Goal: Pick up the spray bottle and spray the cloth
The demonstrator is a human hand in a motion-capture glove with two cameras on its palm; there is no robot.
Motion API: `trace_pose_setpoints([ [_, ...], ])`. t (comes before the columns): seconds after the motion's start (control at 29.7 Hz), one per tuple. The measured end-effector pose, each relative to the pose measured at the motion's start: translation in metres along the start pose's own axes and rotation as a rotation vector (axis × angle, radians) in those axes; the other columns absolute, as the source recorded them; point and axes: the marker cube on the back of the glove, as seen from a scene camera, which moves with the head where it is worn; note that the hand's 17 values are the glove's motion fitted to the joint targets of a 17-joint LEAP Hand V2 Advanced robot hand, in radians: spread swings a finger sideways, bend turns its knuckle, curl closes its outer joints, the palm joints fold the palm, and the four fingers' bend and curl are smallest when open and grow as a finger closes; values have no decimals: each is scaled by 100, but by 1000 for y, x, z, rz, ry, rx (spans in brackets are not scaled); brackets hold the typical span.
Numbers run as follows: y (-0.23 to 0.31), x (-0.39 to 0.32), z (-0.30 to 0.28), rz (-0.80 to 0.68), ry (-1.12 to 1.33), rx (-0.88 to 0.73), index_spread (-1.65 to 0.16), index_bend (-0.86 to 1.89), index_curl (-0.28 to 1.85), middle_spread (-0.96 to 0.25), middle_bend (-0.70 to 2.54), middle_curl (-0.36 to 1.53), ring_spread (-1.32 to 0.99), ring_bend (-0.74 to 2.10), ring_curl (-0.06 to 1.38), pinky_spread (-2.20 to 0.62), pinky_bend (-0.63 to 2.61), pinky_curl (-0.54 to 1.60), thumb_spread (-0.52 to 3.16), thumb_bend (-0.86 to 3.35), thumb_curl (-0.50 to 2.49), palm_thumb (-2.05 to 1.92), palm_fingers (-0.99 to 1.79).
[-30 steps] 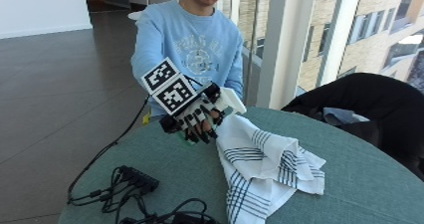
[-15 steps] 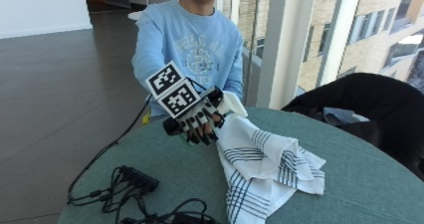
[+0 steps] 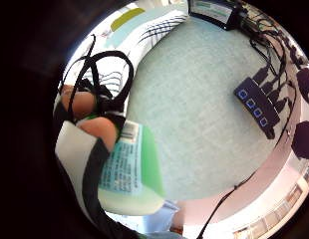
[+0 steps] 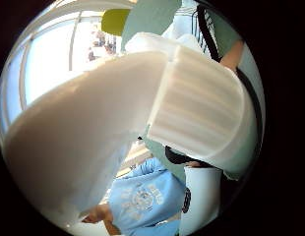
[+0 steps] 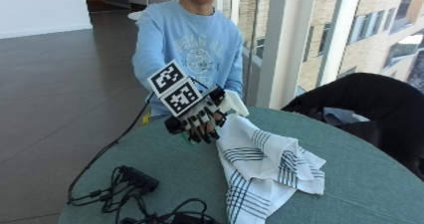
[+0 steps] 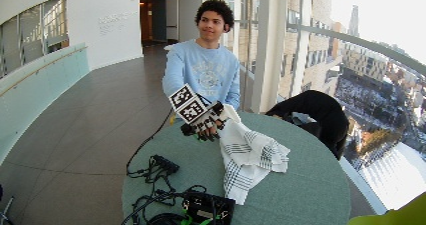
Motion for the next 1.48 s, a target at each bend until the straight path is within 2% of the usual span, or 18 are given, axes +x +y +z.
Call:
trace_pose_setpoints([
  [0.71, 2, -11, -2, -26, -39, 22, -27, 14, 41, -7, 20, 43, -3, 48, 38, 10, 23, 37, 84, -3, 59, 92, 114],
  [0.84, 9, -28, -2, -101, -174, 75, -27, 15, 41, -7, 20, 43, -3, 48, 38, 10, 23, 37, 84, -3, 59, 92, 114],
  [1.05, 28, -79, 8, -304, -426, 159, -27, 15, 41, -8, 19, 43, -3, 47, 37, 11, 23, 37, 84, -3, 59, 92, 112],
  [1.25, 40, -140, 48, -477, -549, 124, -27, 16, 41, -8, 18, 42, -3, 45, 37, 11, 23, 37, 85, -2, 59, 91, 111],
  [1.48, 37, -190, 101, -564, -620, 56, -26, 17, 42, -8, 17, 41, -4, 43, 36, 12, 22, 37, 88, -2, 58, 91, 110],
])
